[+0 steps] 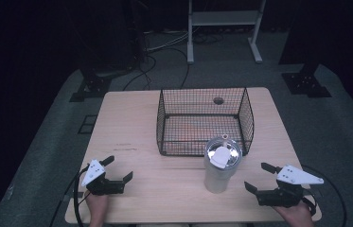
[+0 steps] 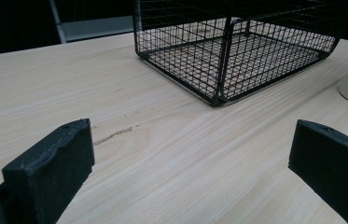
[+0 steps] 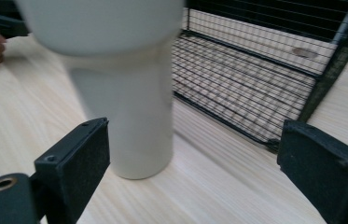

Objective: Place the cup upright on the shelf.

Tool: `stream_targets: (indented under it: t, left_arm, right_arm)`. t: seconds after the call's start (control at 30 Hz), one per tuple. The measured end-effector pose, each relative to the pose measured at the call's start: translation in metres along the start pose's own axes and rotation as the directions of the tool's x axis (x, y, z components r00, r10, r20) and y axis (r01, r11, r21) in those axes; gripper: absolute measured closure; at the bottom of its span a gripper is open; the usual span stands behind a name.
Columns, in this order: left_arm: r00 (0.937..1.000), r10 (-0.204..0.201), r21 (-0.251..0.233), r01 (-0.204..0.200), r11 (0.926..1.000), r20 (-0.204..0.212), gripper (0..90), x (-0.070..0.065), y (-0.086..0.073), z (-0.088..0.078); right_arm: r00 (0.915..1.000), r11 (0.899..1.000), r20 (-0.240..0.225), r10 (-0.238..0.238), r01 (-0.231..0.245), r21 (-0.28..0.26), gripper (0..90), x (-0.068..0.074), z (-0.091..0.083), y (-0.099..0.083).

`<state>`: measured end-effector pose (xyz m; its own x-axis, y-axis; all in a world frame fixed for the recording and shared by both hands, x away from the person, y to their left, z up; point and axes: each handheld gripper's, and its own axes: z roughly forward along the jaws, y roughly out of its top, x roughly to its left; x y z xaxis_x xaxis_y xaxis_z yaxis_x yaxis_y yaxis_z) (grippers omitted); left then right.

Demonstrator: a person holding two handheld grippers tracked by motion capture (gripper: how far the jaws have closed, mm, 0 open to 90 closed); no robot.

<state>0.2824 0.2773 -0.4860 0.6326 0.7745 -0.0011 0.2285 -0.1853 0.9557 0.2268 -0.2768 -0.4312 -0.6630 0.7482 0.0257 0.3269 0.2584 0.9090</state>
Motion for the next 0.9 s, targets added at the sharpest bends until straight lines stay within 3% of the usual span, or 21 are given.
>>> stream_targets:
  t: [0.3,0.53,0.9]
  left_arm:
    - [0.9999,0.015,-0.015,-0.015,0.9998,0.009,0.0,-0.001,0.000,-0.002]
    - [1.0000,0.005,-0.013,-0.005,0.9999,0.004,0.0,0.000,0.000,-0.002]
    - [1.0000,0.006,-0.010,-0.006,0.9999,0.003,0.0,-0.001,0.000,-0.001]
  right_arm:
    - [0.9974,0.999,-0.055,-0.046,0.046,-0.004,8.8,0.019,0.005,0.011]
    - [0.9927,0.999,-0.109,-0.051,0.051,-0.007,8.8,0.027,0.013,0.015]
    - [0.9876,0.996,-0.134,-0.083,0.084,0.006,8.7,0.033,0.028,0.020]
